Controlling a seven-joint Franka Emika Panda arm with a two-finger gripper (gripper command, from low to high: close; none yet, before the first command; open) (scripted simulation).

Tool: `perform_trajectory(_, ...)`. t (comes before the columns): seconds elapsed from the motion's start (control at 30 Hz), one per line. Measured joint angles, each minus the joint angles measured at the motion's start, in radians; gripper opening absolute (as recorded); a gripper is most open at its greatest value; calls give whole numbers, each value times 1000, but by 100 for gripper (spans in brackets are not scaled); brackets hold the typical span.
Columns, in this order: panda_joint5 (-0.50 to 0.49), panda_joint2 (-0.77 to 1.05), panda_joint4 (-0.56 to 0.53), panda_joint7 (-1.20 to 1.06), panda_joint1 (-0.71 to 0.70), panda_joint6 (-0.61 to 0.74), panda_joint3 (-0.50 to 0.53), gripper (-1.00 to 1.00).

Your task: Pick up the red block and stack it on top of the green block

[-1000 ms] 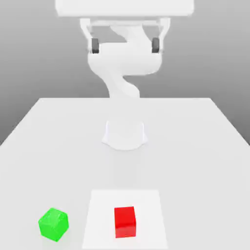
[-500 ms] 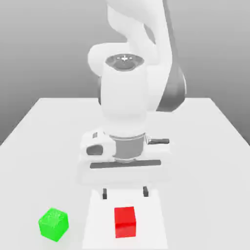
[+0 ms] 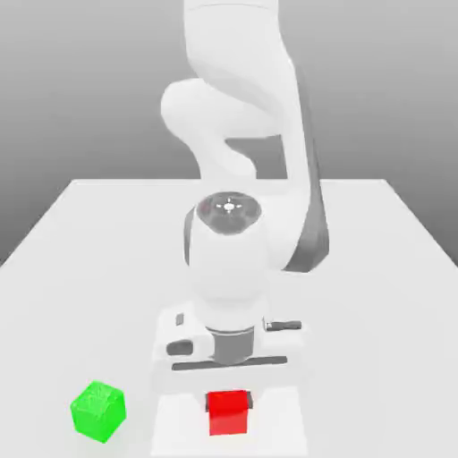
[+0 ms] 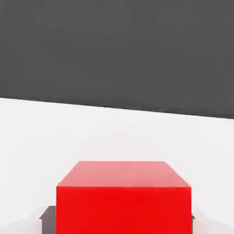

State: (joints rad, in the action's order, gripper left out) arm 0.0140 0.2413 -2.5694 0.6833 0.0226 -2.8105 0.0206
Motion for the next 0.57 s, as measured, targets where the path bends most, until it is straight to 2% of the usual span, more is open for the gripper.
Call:
perform_trajectory(0.1,-3,-92,-6,-3,-14,86,15,-100)
perform_trajectory(0.27,20,-129,55,-64,-160,186,140,-100)
perform_trajectory(0.43,89,7,86,-128,-224,84,145,-100)
perform_trajectory(0.47,99,30,87,-135,-230,63,139,100)
perform_trajectory(0.57,99,30,87,-135,-230,63,139,100)
